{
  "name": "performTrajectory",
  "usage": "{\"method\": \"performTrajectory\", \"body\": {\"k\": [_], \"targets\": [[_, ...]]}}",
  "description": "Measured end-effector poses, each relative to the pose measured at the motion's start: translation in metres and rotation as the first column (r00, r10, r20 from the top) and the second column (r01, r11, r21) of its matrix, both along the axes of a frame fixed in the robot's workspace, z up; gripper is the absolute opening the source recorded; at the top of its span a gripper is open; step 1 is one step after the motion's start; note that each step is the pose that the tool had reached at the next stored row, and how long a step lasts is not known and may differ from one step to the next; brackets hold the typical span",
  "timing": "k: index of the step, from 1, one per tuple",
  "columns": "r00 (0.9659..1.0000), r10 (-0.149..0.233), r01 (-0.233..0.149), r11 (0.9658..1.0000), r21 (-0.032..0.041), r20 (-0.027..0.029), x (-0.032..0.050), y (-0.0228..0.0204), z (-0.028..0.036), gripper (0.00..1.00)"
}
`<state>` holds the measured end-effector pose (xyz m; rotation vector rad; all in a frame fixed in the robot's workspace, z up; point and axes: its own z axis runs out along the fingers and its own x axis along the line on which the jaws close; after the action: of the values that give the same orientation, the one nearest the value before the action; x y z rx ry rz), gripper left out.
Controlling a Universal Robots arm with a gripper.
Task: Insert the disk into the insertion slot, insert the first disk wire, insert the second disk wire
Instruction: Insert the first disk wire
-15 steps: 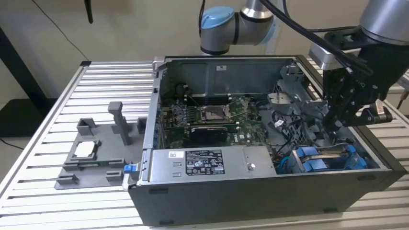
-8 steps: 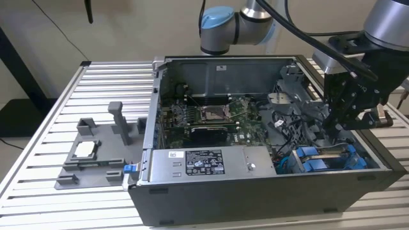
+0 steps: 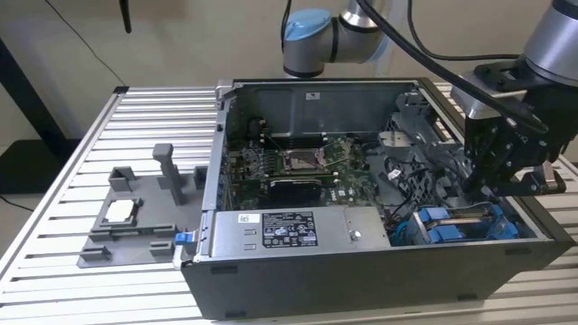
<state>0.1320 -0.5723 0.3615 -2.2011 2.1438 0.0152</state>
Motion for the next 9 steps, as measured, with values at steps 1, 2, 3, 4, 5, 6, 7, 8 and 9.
{"method": "performTrajectory", "body": {"k": [1,2,3,4,5,6,7,8,9], "targets": [[1.0000,-0.001,0.001,1.0000,0.0000,0.0000,0.0001,-0.0018,-0.0008,0.19],[1.0000,-0.001,0.001,1.0000,-0.0001,0.0000,0.0004,-0.0036,-0.0016,0.19],[1.0000,-0.001,0.001,1.0000,-0.0001,0.0000,0.0010,-0.0052,-0.0025,0.19],[1.0000,-0.002,0.002,1.0000,-0.0001,0.0000,0.0019,-0.0059,-0.0035,0.19],[1.0000,-0.002,0.002,1.0000,0.0001,0.0000,0.0034,-0.0062,-0.0046,0.19],[1.0000,-0.003,0.003,1.0000,0.0002,0.0000,0.0058,-0.0062,-0.0060,0.19],[1.0000,-0.004,0.004,1.0000,0.0000,0.0000,0.0078,-0.0063,-0.0074,0.19],[1.0000,-0.005,0.005,1.0000,-0.0001,0.0000,0.0092,-0.0063,-0.0085,0.19],[1.0000,-0.005,0.005,1.0000,-0.0001,0.0000,0.0102,-0.0062,-0.0095,0.19]]}}
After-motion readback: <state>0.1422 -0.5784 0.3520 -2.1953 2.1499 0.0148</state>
